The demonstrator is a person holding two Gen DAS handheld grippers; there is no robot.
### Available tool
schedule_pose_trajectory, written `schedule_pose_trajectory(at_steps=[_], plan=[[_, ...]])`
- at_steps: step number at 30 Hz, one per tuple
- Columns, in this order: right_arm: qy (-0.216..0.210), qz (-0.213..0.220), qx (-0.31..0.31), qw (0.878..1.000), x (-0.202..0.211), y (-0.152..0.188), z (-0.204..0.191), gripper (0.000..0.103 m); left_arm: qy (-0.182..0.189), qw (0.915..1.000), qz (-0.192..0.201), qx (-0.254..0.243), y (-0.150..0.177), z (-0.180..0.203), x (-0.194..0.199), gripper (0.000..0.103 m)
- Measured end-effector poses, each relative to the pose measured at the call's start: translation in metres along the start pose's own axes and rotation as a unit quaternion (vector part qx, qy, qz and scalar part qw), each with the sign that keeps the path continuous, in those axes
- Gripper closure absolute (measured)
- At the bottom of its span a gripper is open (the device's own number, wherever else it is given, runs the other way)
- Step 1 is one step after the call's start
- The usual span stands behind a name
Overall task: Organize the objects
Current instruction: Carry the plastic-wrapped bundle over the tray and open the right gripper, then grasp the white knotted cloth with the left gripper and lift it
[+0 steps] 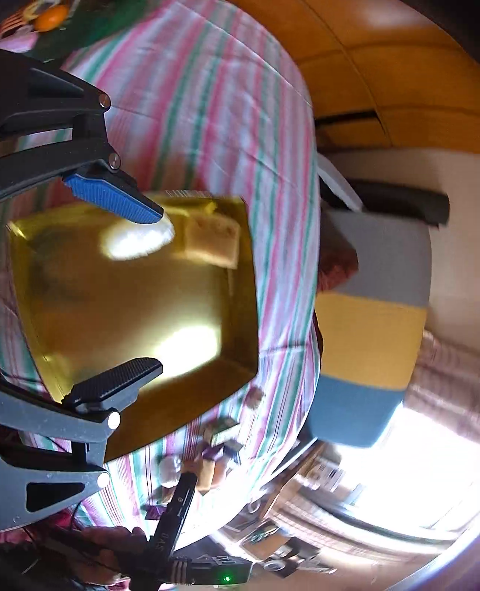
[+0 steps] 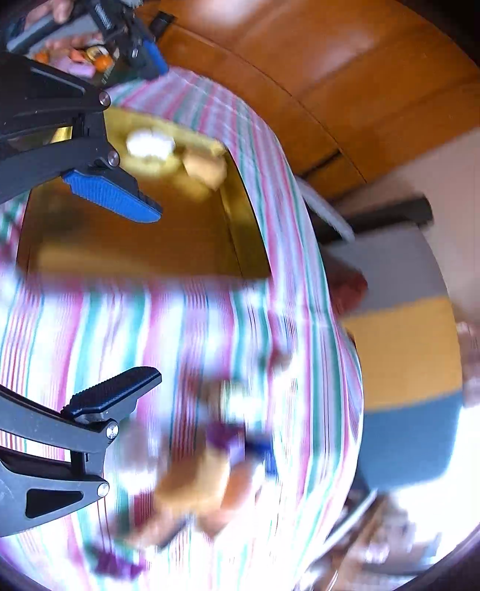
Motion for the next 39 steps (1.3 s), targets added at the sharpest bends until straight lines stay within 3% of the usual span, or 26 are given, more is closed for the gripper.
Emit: schedule_pose_trajectory(at_steps=[8,14,17,22,30,36,39], plan=[[0.079,0.048,-0.059,0.994,0.030,-0.044,0.120,0.022,0.040,0.9969,-0.004,-0.068,-0.076,0.070,-0.036,0.027],[0.079,0.063,-0.108,0.989,0.033,-0.059,0.174,0.022,0.085,0.9932,-0.048,-0.064,-0.123,0.115,-0.096,0.036],[0.063,0.055,-0.125,0.989,0.031,-0.061,0.179,0.022,0.102,0.9903,-0.076,-0.056,-0.140,0.133,-0.132,0.039],[0.042,0.055,-0.119,0.990,0.031,-0.060,0.171,0.021,0.127,0.9839,-0.125,0.009,-0.163,0.150,-0.202,0.040],[0.023,0.048,-0.121,0.991,0.030,-0.059,0.167,0.019,0.111,0.9720,-0.186,0.092,-0.168,0.157,-0.292,0.040],[0.016,0.038,-0.128,0.991,0.026,-0.058,0.168,0.018,0.099,0.9710,-0.198,0.091,-0.171,0.168,-0.327,0.041],[0.018,0.039,-0.129,0.991,0.026,-0.059,0.169,0.018,0.078,0.9759,-0.192,0.067,-0.172,0.172,-0.333,0.067]])
Point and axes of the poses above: each gripper's, at about its wrist camera, not at the fingertips, and x roughly against the way its jaws point, z to its right, y to its underside, the point moved 8 cm from there along -x, roughly the way its jaws point, and after that the axes turned 13 degrees about -x, right-handed, at the moved point
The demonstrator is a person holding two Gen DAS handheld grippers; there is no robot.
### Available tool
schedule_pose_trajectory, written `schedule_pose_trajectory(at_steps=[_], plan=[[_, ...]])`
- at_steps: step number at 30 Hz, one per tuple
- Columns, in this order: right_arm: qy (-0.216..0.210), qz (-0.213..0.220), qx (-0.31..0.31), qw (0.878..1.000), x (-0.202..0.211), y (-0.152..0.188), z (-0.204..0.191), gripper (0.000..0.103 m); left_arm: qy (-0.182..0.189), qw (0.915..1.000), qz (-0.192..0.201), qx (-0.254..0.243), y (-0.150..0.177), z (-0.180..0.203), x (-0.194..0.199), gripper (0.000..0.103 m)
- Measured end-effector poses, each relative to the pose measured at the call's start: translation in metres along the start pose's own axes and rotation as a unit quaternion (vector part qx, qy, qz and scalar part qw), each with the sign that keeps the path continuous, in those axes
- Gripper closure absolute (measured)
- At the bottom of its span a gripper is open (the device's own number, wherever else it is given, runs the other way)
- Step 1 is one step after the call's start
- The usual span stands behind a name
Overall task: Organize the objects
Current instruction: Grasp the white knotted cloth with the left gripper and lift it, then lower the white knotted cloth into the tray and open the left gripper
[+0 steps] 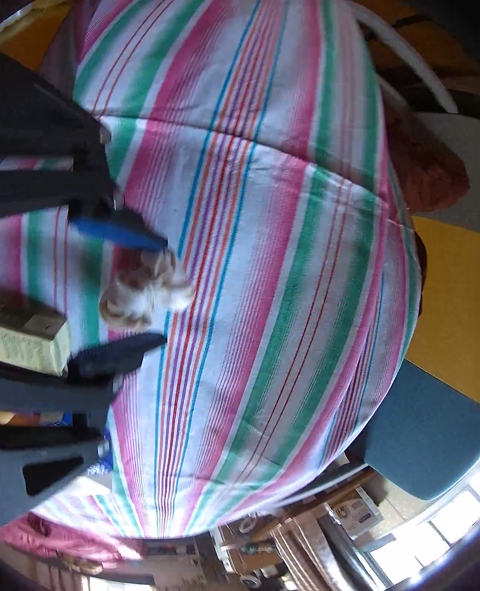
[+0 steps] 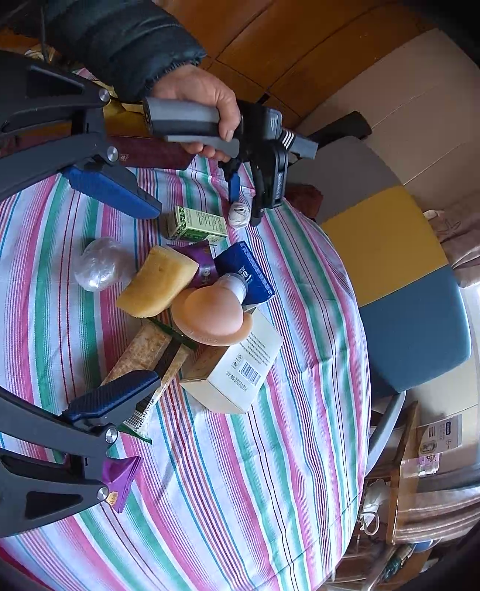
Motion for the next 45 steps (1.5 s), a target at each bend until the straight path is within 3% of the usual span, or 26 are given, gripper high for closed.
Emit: schedule_pose_trajectory(at_steps=[5,10,16,23,30,38,45], plan=[[0.008,0.026,-0.031,0.999,0.008,-0.011,0.015,0.018,-0.017,0.9992,0.015,-0.034,0.008,0.004,0.005,0.071],[0.016,0.072,-0.118,0.990,0.027,-0.033,0.053,0.019,-0.019,0.9964,0.046,-0.069,0.027,0.006,0.037,0.071],[0.024,0.070,-0.177,0.981,0.026,-0.039,0.080,0.023,0.018,0.9919,0.069,-0.106,0.059,0.011,0.083,0.071],[0.090,0.009,-0.076,0.993,-0.009,-0.024,0.060,0.023,0.056,0.9849,0.078,-0.144,0.107,0.024,0.123,0.071],[0.165,-0.039,0.000,0.986,-0.039,-0.006,0.065,0.023,0.078,0.9806,0.085,-0.159,0.153,0.008,0.162,0.071],[0.218,-0.052,0.109,0.968,-0.054,0.004,0.061,0.022,0.063,0.9809,0.095,-0.158,0.207,-0.050,0.205,0.071],[0.234,-0.069,0.156,0.957,-0.067,0.011,0.057,0.022,0.035,0.9901,0.113,-0.077,0.255,-0.134,0.241,0.071]])
Point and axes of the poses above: each gripper's, at about its wrist camera, not at the fingertips, and x roughly against the way its jaws point, z to its right, y to its underside, the point moved 8 cm from there along -x, roughly the way its jaws point, and after that the axes turned 13 degrees about -x, right-handed, at the moved point
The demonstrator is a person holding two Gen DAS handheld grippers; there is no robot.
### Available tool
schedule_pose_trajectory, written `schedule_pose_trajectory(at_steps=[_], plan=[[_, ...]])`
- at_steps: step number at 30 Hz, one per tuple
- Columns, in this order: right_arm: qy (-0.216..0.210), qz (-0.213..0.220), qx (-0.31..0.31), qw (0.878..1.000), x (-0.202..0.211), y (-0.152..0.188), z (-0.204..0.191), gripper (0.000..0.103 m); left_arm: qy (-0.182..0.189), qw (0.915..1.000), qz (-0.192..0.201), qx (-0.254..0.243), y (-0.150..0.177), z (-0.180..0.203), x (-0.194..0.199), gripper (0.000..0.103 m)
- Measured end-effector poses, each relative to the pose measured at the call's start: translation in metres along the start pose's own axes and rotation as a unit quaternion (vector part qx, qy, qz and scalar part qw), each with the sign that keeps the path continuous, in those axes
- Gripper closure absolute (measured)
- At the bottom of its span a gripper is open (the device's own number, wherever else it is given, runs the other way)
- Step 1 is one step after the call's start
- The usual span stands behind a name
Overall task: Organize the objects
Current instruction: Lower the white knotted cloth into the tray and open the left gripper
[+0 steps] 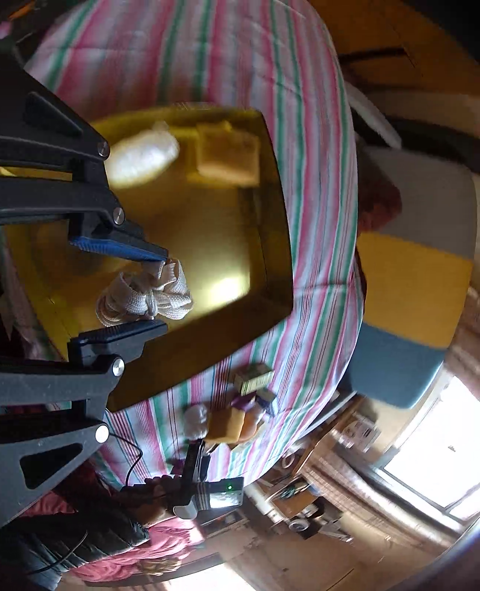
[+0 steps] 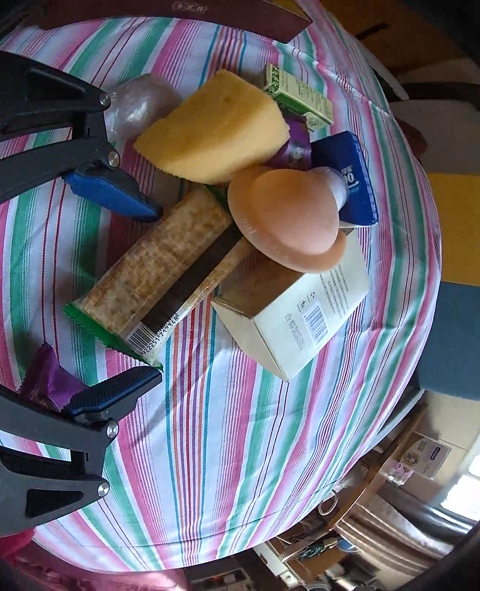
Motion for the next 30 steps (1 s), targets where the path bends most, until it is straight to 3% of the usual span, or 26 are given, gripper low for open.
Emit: schedule_pose_trajectory(at_steps=[2,6,9,16,24,30], plan=[[0.007,-0.003,0.012,1.000,-0.003,0.001,-0.003,0.026,-0.019,0.9996,0.005,0.021,0.017,-0.020,0.016,0.071],[0.001,-0.005,0.017,1.000,0.000,0.003,-0.006,0.045,-0.050,0.9971,-0.001,0.057,0.051,-0.055,0.034,0.071],[0.000,-0.005,0.021,1.000,0.002,0.005,-0.009,0.052,-0.060,0.9966,-0.017,0.054,0.071,-0.058,0.031,0.071],[0.001,-0.008,0.017,1.000,0.003,0.006,-0.010,0.055,-0.062,0.9961,-0.063,0.000,0.078,-0.034,-0.005,0.071],[0.000,-0.008,0.014,1.000,0.004,0.005,-0.012,0.055,-0.089,0.9879,-0.121,-0.037,0.079,-0.035,-0.044,0.071],[0.002,-0.008,0.017,1.000,0.001,0.003,-0.011,0.055,-0.104,0.9842,-0.137,-0.043,0.081,-0.041,-0.055,0.071]])
Point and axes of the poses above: each gripper's, at about its wrist camera, not at the fingertips, and x roughly against the way its jaws point, z to its right, y to its underside, the point moved 8 cm from there along -x, roughly the way its jaws point, and after that the axes turned 13 degrees about -x, right-handed, at the moved point
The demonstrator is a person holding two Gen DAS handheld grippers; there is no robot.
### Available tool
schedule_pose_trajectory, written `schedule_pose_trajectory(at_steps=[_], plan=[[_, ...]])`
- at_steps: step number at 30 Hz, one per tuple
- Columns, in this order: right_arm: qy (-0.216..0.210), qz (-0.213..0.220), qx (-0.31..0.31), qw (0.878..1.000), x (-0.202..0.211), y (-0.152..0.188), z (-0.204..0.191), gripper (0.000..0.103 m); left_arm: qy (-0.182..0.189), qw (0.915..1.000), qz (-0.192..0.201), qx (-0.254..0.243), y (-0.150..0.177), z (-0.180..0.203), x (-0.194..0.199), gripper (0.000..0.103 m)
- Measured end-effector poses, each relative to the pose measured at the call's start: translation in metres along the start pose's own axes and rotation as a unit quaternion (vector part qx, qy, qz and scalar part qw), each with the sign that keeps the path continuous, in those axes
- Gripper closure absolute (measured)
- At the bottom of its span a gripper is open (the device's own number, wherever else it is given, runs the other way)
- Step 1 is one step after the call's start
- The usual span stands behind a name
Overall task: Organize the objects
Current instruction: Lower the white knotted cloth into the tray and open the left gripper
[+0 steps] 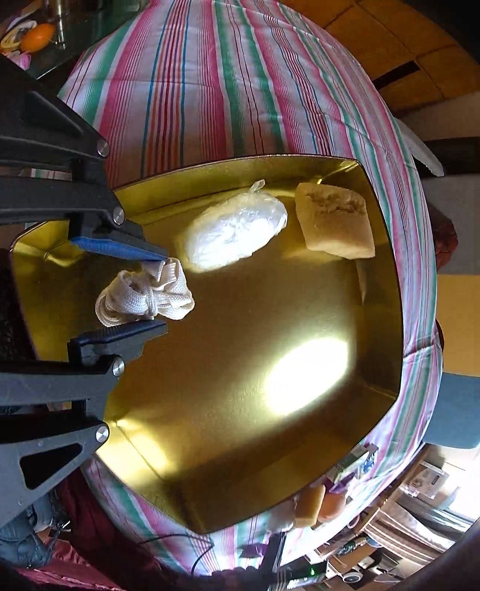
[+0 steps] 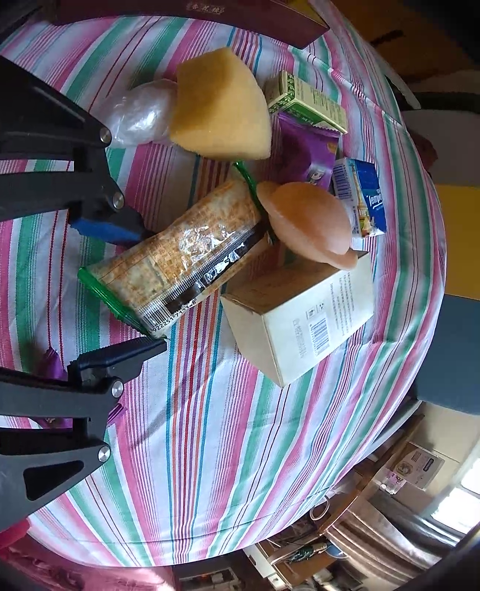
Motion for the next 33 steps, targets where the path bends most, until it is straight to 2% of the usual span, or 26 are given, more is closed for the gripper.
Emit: schedule_pose_trajectory(at_steps=[8,14,18,23,30,33], plan=[[0.001,0.000,0.001,1.000,-0.001,-0.001,-0.001,0.055,-0.021,0.9997,-0.003,0.008,0.001,-0.008,-0.004,0.063],[0.002,0.000,0.001,1.000,-0.001,-0.001,-0.002,0.056,-0.028,0.9993,0.022,0.007,0.003,-0.006,0.018,0.061],[0.002,-0.006,-0.006,1.000,0.002,0.004,-0.001,0.056,-0.027,0.9974,0.061,0.025,-0.002,-0.012,0.044,0.061],[-0.014,-0.028,-0.034,0.999,0.014,0.015,-0.001,0.057,0.001,0.9928,0.106,0.056,-0.006,-0.014,0.062,0.060],[-0.057,-0.048,-0.086,0.994,0.041,0.038,0.003,0.059,0.044,0.9899,0.118,0.065,-0.003,0.007,0.061,0.060],[-0.073,-0.068,-0.081,0.992,0.046,0.053,-0.002,0.060,0.055,0.9896,0.118,0.062,-0.003,0.014,0.057,0.060]])
Point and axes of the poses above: each gripper's, at about its wrist camera, not at the fingertips, and x roughly against the way its jaws point, z to its right, y to its underside, the point moved 8 cm from there along -x, roughly the way its jaws point, and after that the axes turned 13 degrees about -x, right-handed, at the moved point
